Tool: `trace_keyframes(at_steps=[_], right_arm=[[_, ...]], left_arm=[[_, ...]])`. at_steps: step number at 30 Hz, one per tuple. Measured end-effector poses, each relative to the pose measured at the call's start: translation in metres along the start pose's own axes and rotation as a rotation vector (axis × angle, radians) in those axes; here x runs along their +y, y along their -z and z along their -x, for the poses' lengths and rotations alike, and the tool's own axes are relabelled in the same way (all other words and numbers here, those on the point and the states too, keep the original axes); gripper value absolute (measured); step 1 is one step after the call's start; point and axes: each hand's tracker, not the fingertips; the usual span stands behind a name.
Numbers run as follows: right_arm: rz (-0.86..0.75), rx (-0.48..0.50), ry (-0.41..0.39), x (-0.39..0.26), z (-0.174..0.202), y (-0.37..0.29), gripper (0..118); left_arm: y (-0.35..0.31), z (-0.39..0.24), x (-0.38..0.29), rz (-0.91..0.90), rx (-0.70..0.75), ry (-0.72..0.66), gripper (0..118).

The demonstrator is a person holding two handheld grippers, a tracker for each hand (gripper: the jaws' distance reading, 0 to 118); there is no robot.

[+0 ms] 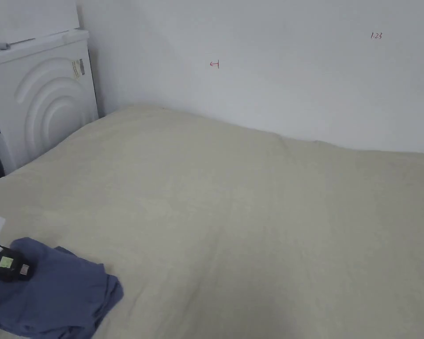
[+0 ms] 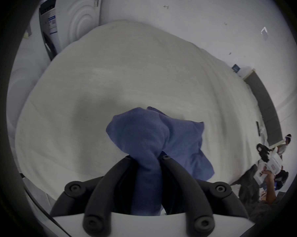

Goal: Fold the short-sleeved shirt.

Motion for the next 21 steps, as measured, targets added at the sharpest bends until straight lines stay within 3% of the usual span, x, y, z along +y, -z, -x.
trace_keyframes(at_steps=[9,15,21], right_arm=[[0.012,-0.003,-0.009,0.000,0.004,0.002,2],[0.009,-0.011,-0.021,0.003,0.002,-0.002,2],[0.008,-0.015,-0.002,0.001,0.001,0.002,2]], left_arm=[[0.022,0.002,-0.010,0.039,0.033,-0.050,16],[-0.001,0.010,0.000,0.013,0.174,-0.076,16],[-0.004,0.013,-0.004,-0.001,0.225,-0.078,19]])
